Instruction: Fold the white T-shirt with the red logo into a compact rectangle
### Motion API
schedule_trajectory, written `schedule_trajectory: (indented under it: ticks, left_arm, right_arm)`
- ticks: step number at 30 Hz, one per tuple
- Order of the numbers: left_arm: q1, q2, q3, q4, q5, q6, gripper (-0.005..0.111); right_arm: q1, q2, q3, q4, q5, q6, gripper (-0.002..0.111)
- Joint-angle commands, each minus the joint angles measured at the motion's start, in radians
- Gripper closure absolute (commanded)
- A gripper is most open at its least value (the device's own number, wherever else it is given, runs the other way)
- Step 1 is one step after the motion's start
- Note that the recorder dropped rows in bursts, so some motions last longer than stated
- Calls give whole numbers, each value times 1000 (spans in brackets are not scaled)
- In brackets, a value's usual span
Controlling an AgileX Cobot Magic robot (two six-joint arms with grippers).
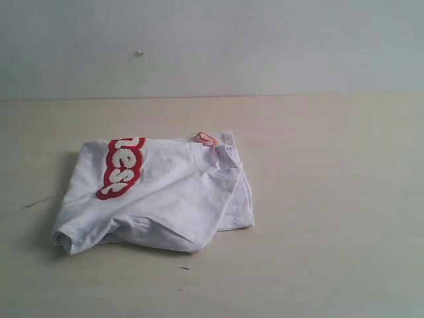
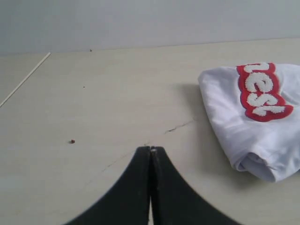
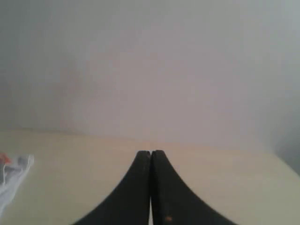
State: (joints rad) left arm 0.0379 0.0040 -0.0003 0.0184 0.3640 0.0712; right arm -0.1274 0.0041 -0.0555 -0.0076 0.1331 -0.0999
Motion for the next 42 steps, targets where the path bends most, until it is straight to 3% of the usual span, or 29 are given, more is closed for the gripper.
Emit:
schedule_trajectory:
  ticks: [1,3,42]
  left_arm:
    - [-6,-4,0,-5,-8,-1,107]
    - [-6,-4,0,-5,-8,-1,107]
    - [-6,-4,0,-5,-8,-1,107]
  right_arm:
    - [-6,-4,55,-11,48,87,108]
    - [-6,-4,55,-29,133,100,108]
    - [-6,-4,55,-18,136,154,108]
